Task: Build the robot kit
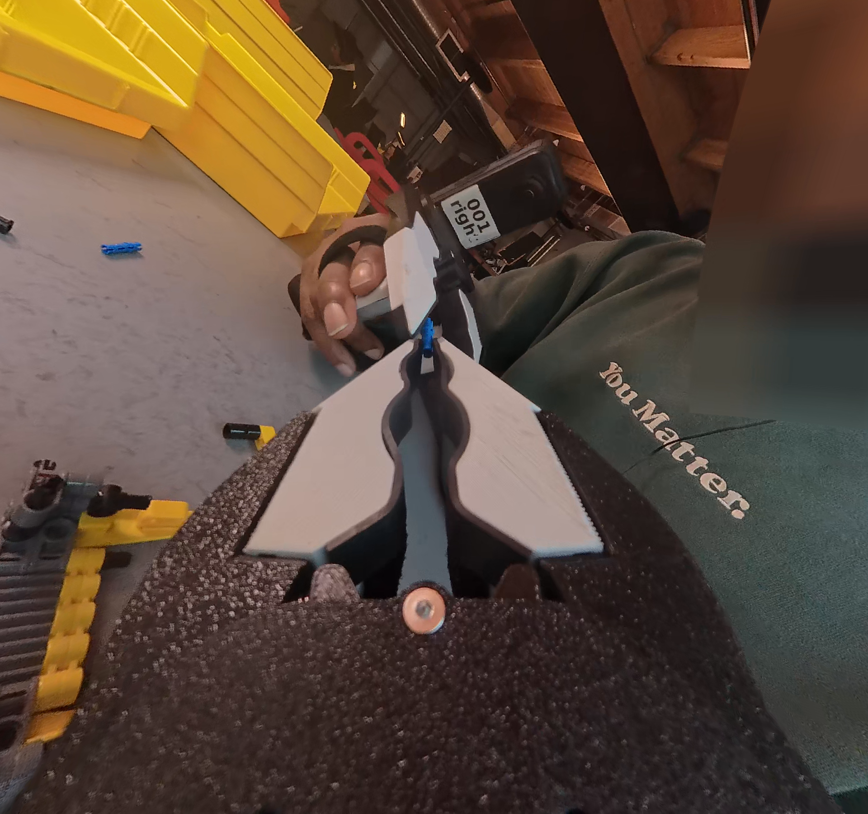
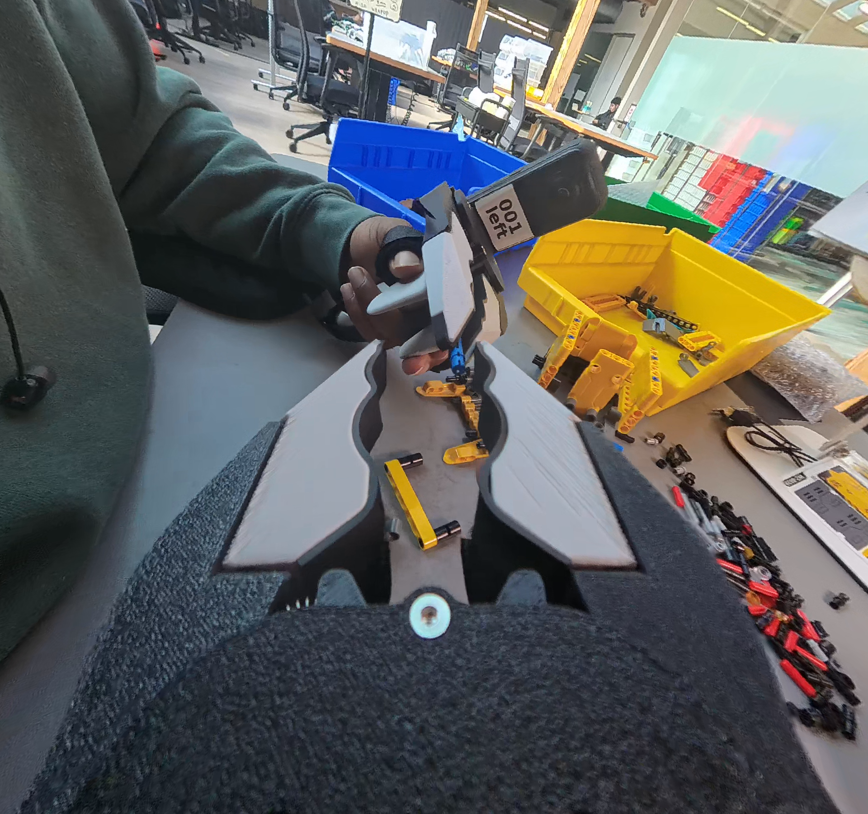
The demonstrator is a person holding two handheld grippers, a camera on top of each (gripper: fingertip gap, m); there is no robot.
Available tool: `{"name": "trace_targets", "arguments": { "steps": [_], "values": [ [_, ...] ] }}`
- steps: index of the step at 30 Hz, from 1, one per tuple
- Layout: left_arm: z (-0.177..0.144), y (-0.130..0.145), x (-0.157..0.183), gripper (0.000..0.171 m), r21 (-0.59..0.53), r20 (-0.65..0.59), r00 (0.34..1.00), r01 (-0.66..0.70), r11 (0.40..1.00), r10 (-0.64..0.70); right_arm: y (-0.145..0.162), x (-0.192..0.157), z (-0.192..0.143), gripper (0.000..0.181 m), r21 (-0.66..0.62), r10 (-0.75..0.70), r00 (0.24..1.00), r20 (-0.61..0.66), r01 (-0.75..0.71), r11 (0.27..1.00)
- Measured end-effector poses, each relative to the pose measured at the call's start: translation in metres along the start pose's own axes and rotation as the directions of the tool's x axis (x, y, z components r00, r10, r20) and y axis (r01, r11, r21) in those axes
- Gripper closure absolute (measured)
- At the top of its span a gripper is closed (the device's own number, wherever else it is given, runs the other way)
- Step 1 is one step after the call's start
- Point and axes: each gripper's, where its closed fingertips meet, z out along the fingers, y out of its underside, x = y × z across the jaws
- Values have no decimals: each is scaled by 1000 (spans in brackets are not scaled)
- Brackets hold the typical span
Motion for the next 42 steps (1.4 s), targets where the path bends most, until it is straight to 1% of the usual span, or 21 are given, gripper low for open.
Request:
{"name": "trace_targets", "arguments": {
  "steps": [2,3,6,13,16,19,23,24,26,28,32,36,38,40,42],
  "values": [
    [2,2,2,169,-11,-5,1000,-5,1000,5,-1,8,-1,164,13,0,999,-46,1,1000],
    [3,2,2,169,-12,-5,1000,-10,1000,10,-1,9,-2,167,27,9,999,-42,-8,1000],
    [1,-1,2,169,-1,3,1000,-16,1000,16,-3,11,-1,168,35,29,998,-54,-28,999],
    [-3,-6,-1,169,20,27,999,-23,1000,22,-1,15,1,168,7,107,991,-83,-107,994],
    [-2,-5,-3,168,17,44,999,-32,999,31,1,18,0,169,-4,98,990,-105,-99,995],
    [-2,-3,-5,168,5,57,998,-32,999,31,5,17,0,168,-25,88,991,-98,-90,996],
    [-3,-5,-3,169,18,43,999,-26,1000,25,6,16,-1,167,-38,79,992,-100,-83,996],
    [-3,-5,-3,168,14,43,999,-29,999,28,6,16,-1,167,-43,72,993,-99,-76,996],
    [-2,-4,-2,169,12,43,999,-31,999,30,6,18,-2,174,-39,75,991,-111,-80,996],
    [-3,-4,-4,168,8,50,998,-29,1000,29,8,18,-1,174,-51,90,990,-108,-96,994],
    [-2,-5,-3,168,15,42,999,-24,1000,23,6,19,-2,174,-29,90,990,-109,-94,995],
    [-2,-5,-1,169,17,25,1000,-13,1000,13,2,18,-3,171,-13,34,992,-123,-36,999],
    [-2,-4,-2,169,12,25,1000,-8,1000,7,1,16,-4,166,-11,30,993,-111,-32,999],
    [-2,-3,-2,169,10,19,1000,1,1000,-1,2,14,-3,166,-20,22,995,-99,-24,999],
    [-2,-2,-2,169,3,21,1000,1,1000,-1,5,14,-3,170,-35,10,995,-102,-14,999]
  ]
}}
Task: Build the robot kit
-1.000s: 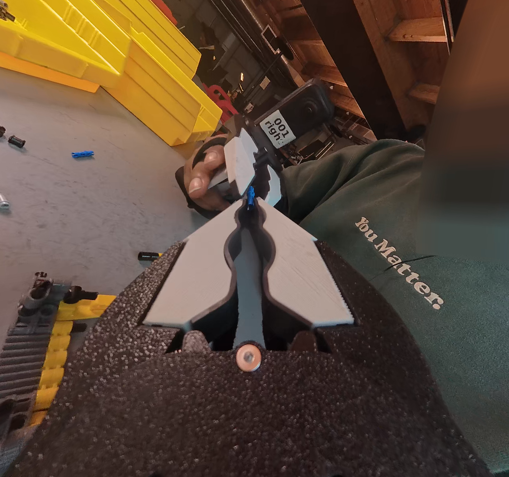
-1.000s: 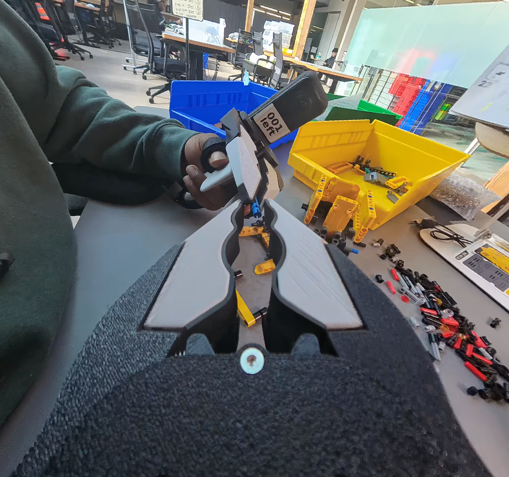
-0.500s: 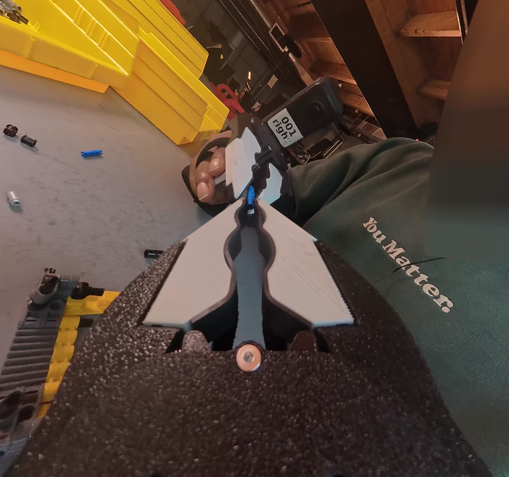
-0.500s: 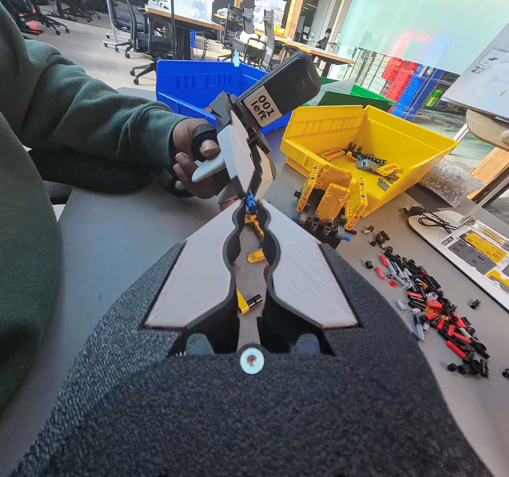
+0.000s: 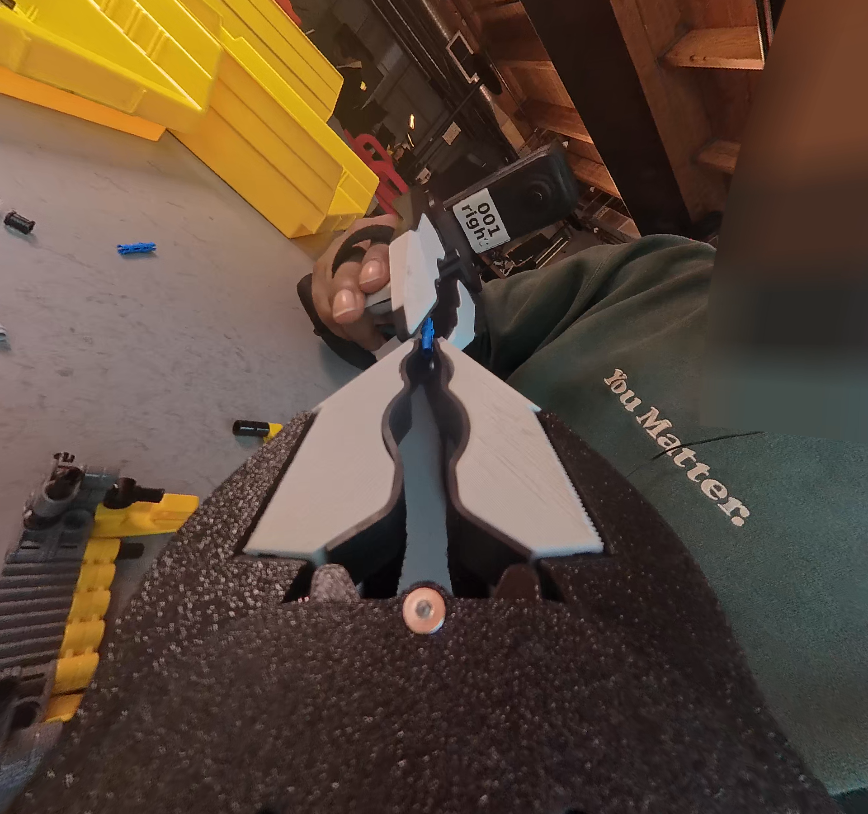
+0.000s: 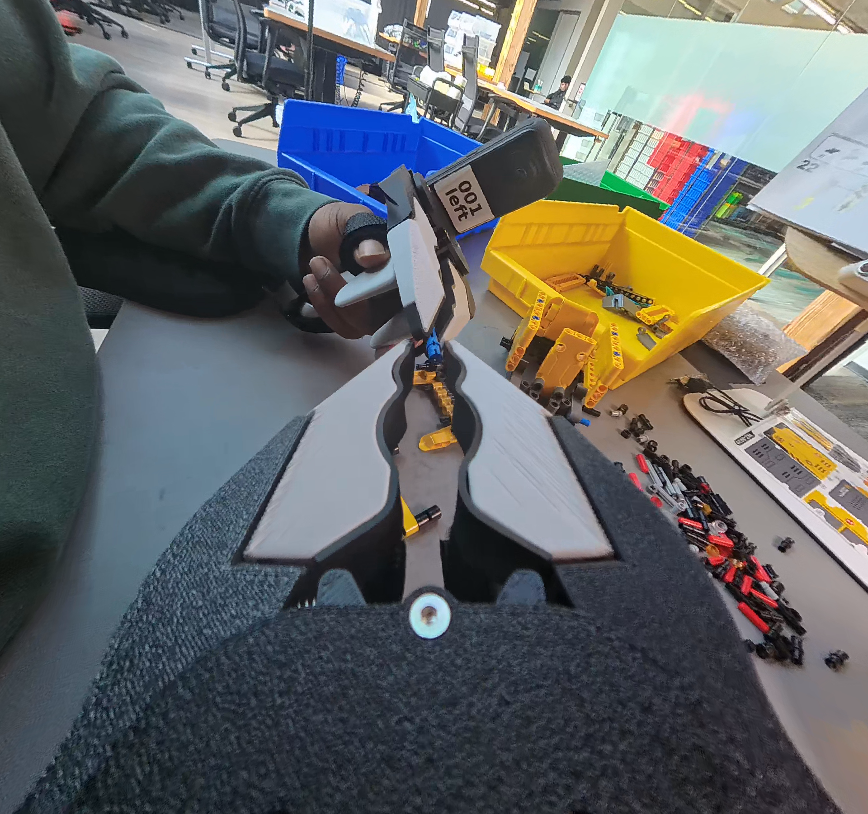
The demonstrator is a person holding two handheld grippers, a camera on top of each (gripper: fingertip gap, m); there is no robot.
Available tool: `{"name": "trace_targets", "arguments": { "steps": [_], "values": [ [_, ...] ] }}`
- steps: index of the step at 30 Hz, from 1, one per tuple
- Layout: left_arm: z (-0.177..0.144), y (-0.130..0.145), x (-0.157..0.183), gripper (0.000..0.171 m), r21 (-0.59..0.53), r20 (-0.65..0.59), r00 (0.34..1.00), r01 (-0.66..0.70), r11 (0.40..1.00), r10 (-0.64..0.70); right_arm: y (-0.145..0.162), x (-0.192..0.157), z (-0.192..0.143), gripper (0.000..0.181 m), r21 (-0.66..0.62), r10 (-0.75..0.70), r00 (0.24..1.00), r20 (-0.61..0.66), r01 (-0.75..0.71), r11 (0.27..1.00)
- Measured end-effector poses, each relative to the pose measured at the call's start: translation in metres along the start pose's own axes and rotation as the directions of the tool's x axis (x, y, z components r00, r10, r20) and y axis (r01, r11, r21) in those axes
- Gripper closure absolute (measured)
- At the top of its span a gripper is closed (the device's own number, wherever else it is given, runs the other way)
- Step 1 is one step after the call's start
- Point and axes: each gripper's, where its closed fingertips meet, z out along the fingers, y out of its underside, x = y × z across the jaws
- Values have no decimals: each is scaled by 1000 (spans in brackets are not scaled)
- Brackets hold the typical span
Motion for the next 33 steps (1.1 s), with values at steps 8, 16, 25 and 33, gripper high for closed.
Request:
{"name": "trace_targets", "arguments": {
  "steps": [8,16,25,33],
  "values": [
    [1,0,1,169,0,-7,1000,8,1000,-8,0,1,-1,174,4,-12,1000,-7,12,1000],
    [-1,-1,2,169,8,-24,999,21,1000,-21,-6,1,-5,175,30,-58,998,-15,59,998],
    [1,0,7,168,3,-61,998,33,999,-32,-11,-3,-7,176,66,-82,997,4,82,994],
    [1,-1,9,168,6,-81,995,55,998,-54,-14,-4,-8,177,74,-122,993,-8,122,990]
  ]
}}
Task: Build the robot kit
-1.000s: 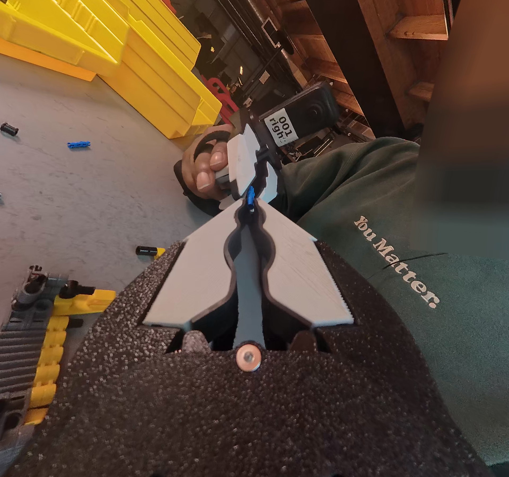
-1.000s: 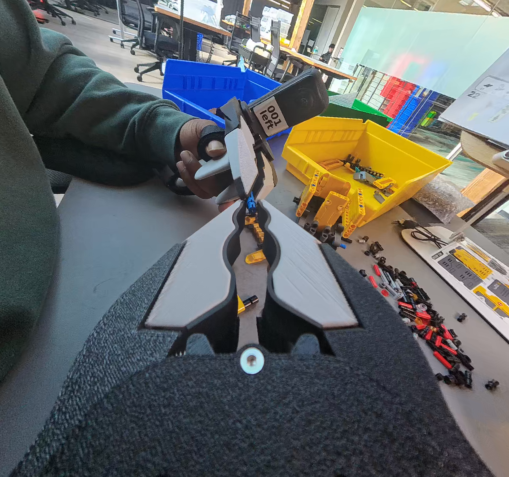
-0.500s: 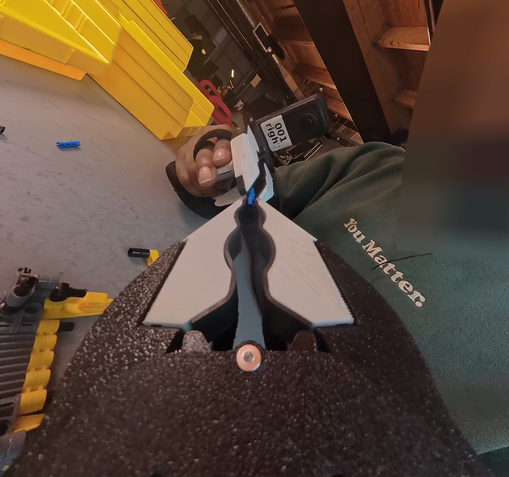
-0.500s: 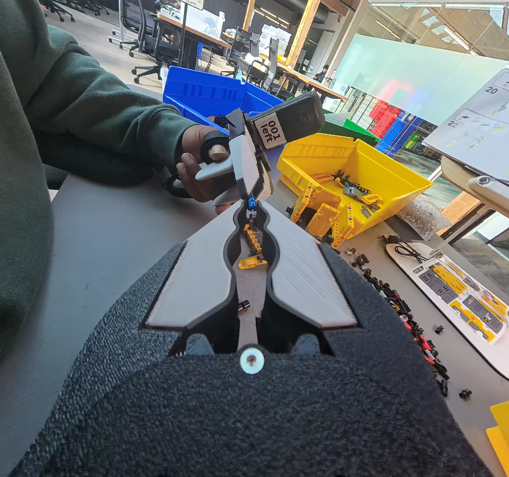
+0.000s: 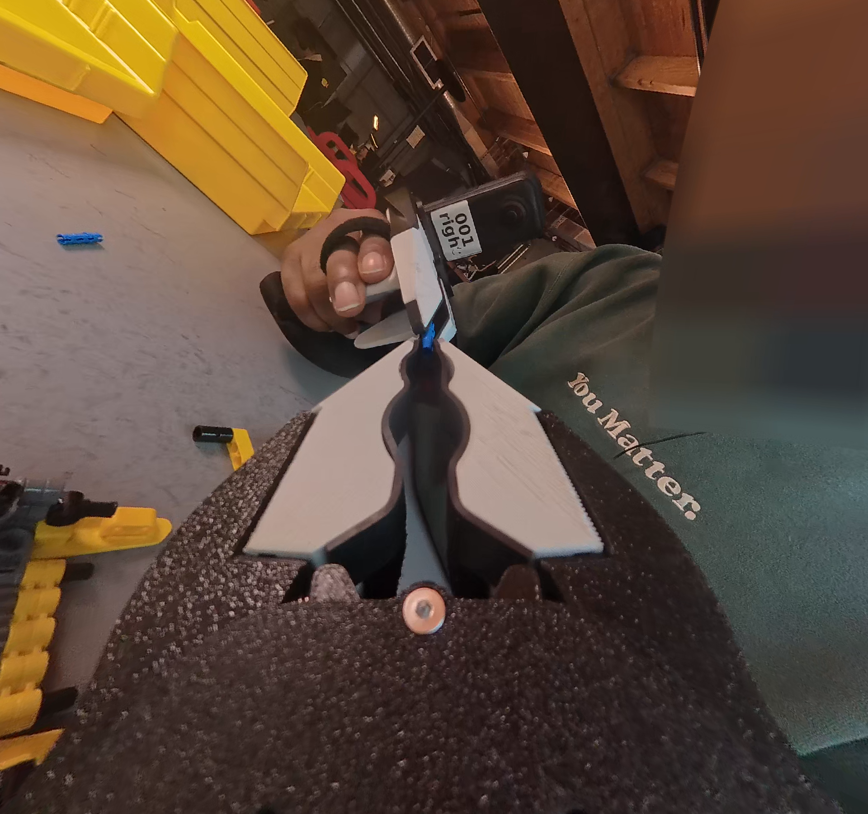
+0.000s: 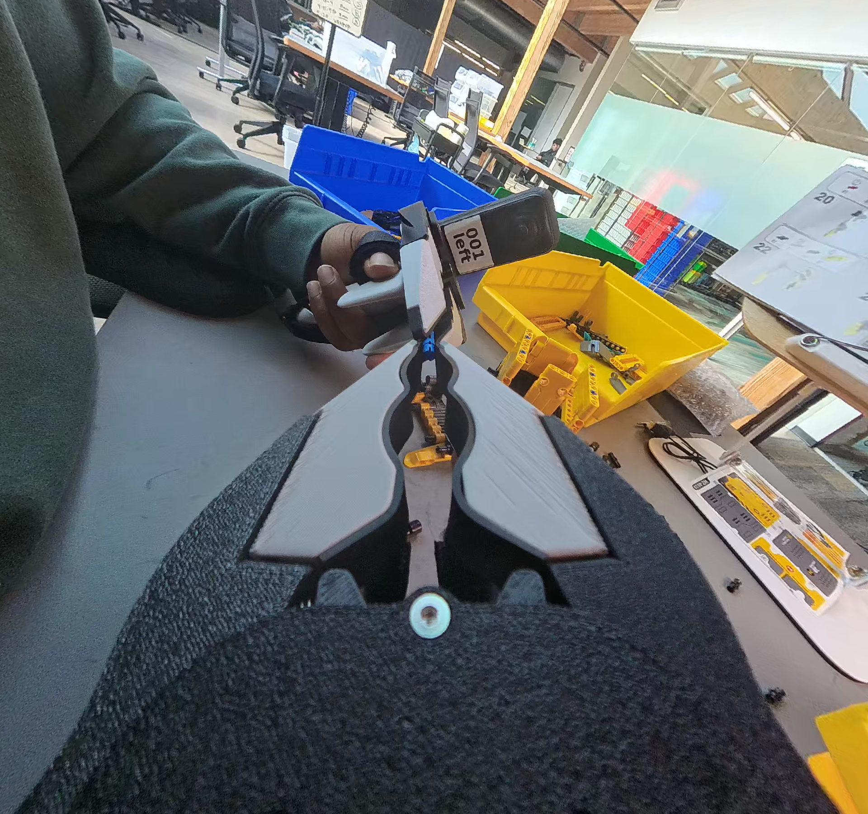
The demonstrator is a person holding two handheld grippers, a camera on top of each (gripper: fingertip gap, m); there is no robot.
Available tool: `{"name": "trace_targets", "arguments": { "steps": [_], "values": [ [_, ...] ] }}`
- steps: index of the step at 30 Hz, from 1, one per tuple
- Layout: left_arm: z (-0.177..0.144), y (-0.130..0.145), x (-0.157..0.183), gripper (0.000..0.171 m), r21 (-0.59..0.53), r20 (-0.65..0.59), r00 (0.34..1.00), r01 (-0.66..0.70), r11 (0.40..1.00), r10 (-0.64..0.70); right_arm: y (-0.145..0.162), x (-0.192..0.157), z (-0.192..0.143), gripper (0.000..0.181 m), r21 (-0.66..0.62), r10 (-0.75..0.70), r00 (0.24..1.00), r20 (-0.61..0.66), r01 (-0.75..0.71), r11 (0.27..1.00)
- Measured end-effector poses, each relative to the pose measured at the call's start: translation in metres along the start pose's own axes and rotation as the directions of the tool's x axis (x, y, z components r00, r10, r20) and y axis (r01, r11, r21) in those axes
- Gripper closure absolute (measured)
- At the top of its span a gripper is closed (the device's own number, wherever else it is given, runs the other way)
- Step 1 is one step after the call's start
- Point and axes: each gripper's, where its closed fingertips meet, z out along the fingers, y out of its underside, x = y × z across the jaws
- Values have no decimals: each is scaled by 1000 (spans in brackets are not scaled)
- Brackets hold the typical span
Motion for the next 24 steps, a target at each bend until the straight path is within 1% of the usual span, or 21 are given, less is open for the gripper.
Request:
{"name": "trace_targets", "arguments": {
  "steps": [2,4,6,8,9,12,14,18,24],
  "values": [
    [-1,0,-4,168,-1,31,1000,-4,1000,4,4,2,1,177,-26,24,1000,2,-24,999],
    [-3,1,-12,167,-20,105,993,-47,999,49,8,6,0,178,-56,53,999,2,-53,997],
    [-6,8,-28,162,-116,239,955,-149,982,174,15,11,-6,178,-111,90,996,19,-87,990],
    [-7,21,-41,157,-258,328,888,-243,935,321,29,13,-12,177,-205,149,987,59,-134,969],
    [-5,29,-45,156,-328,345,855,-276,903,387,38,10,-16,177,-263,171,982,84,-144,954],
    [3,57,-56,151,-498,338,798,-297,814,498,59,-5,-27,178,-408,195,968,157,-116,905],
    [5,68,-61,149,-571,331,768,-301,764,549,64,-12,-31,178,-455,207,960,187,-102,885],
    [7,73,-65,151,-631,327,701,-336,699,633,75,-23,-35,178,-511,234,949,211,-97,854],
    [13,75,-70,150,-711,294,564,-411,571,772,81,-29,-34,178,-512,251,947,199,-118,851]
  ]
}}
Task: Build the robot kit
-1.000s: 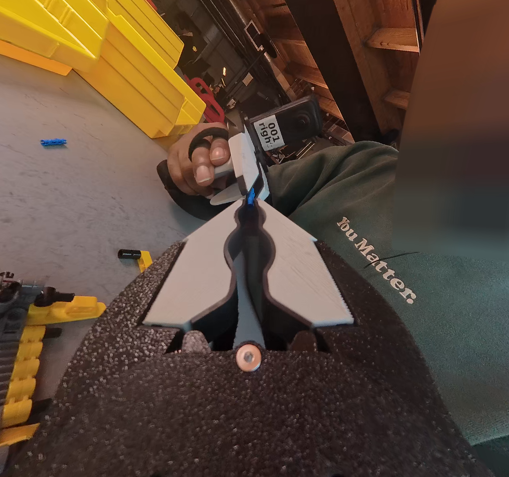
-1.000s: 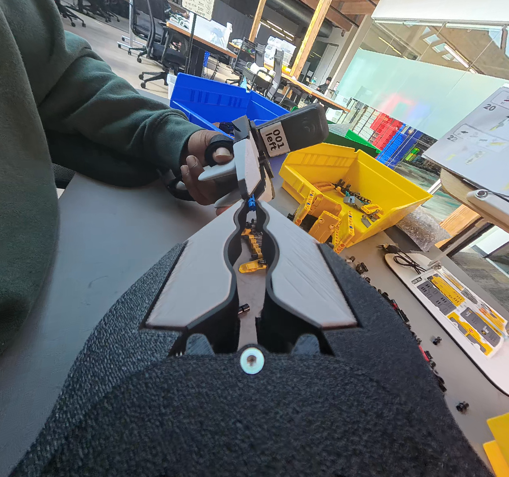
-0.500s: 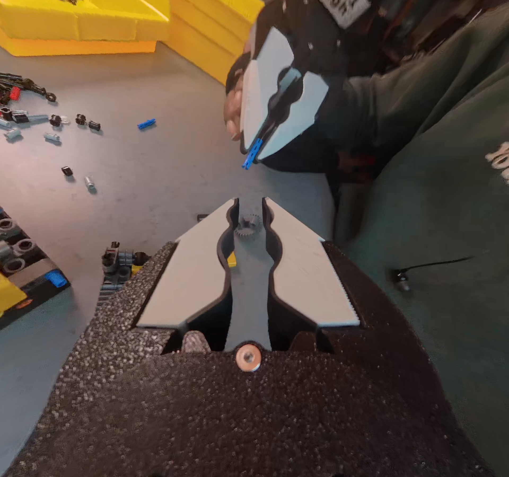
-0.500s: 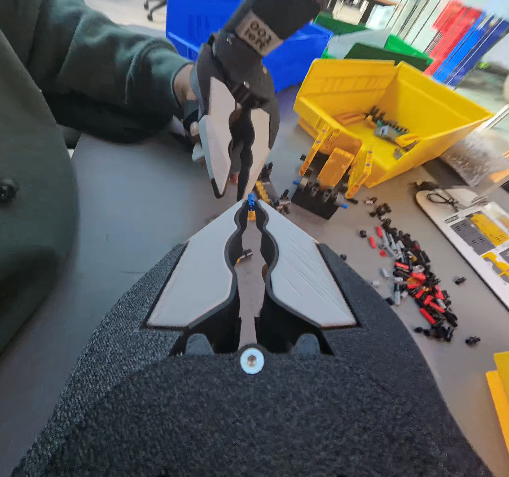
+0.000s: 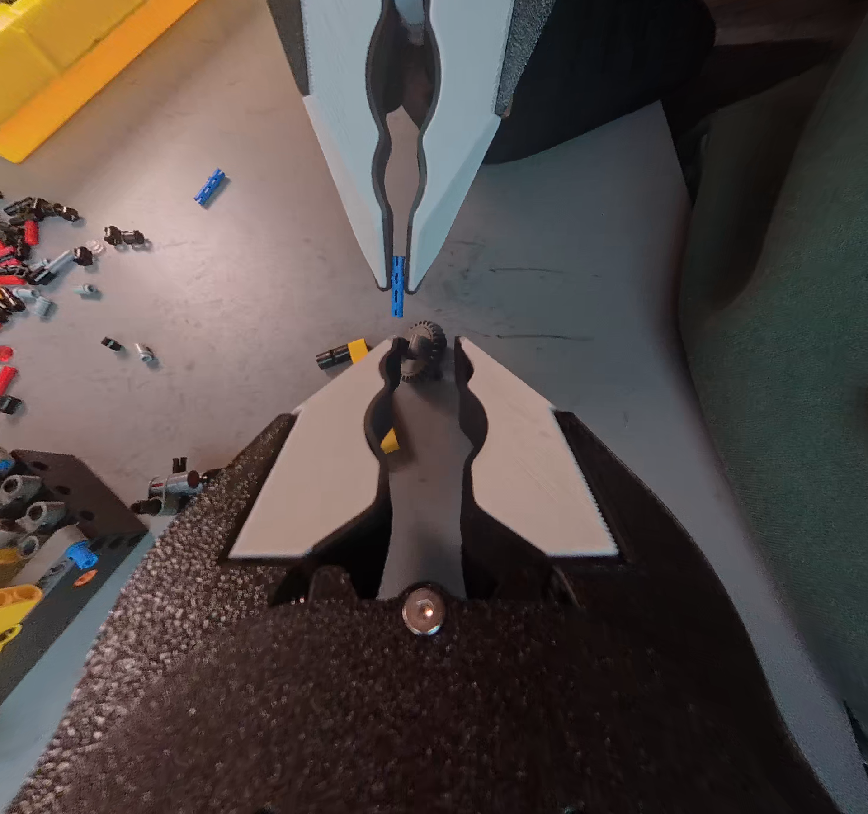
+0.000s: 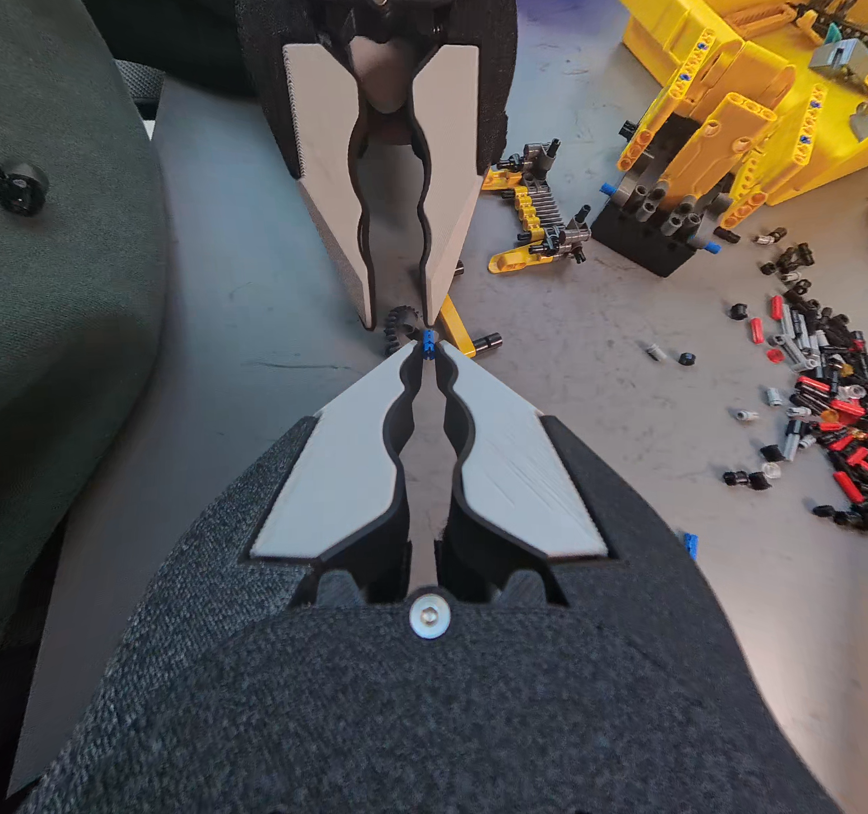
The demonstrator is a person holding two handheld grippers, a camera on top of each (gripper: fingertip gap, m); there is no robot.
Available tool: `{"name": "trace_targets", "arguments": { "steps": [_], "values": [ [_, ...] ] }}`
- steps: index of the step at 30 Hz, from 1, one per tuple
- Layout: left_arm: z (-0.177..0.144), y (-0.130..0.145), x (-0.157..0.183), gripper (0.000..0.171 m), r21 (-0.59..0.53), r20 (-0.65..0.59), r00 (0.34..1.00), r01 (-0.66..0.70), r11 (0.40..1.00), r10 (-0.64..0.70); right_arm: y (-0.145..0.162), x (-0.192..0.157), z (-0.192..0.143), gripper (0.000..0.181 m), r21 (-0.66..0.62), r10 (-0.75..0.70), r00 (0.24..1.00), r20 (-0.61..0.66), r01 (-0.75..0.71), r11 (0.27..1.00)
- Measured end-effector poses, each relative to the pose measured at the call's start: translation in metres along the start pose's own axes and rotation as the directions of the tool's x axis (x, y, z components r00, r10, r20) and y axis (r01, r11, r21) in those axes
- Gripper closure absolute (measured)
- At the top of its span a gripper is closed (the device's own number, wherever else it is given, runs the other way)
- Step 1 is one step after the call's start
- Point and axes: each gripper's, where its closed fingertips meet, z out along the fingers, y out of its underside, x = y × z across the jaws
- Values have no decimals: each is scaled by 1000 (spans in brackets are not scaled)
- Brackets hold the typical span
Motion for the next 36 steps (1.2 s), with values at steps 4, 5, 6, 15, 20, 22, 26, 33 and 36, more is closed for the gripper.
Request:
{"name": "trace_targets", "arguments": {
  "steps": [4,5,6,15,20,22,26,33,36],
  "values": [
    [5,5,-3,156,-45,55,996,-71,996,73,-2,0,-2,178,14,8,1000,-1,-8,1000],
    [5,5,-3,157,-43,49,997,-62,997,64,-3,0,-3,178,22,8,1000,-5,-8,1000],
    [4,5,-5,157,-36,45,998,-47,998,48,-4,1,-3,177,31,8,1000,-10,-8,999],
    [2,7,-19,157,-29,53,997,65,997,-63,1,-5,-1,177,-28,-1,1000,-21,0,1000],
    [2,5,-23,157,-25,30,980,200,979,-199,8,1,7,178,-110,-26,996,-83,16,994],
    [1,4,-23,157,-19,-5,957,288,957,-289,7,1,7,178,-122,-31,995,-90,20,992],
    [3,-3,-23,157,-5,-96,885,457,889,-455,8,3,6,178,-190,-57,992,-110,36,981],
    [7,-4,-22,157,-6,-175,816,559,829,-552,13,4,4,178,-331,-99,992,-84,66,942],
    [4,-6,-13,153,3,-220,837,514,858,-501,17,8,5,178,-373,-104,991,-85,66,926]
  ]
}}
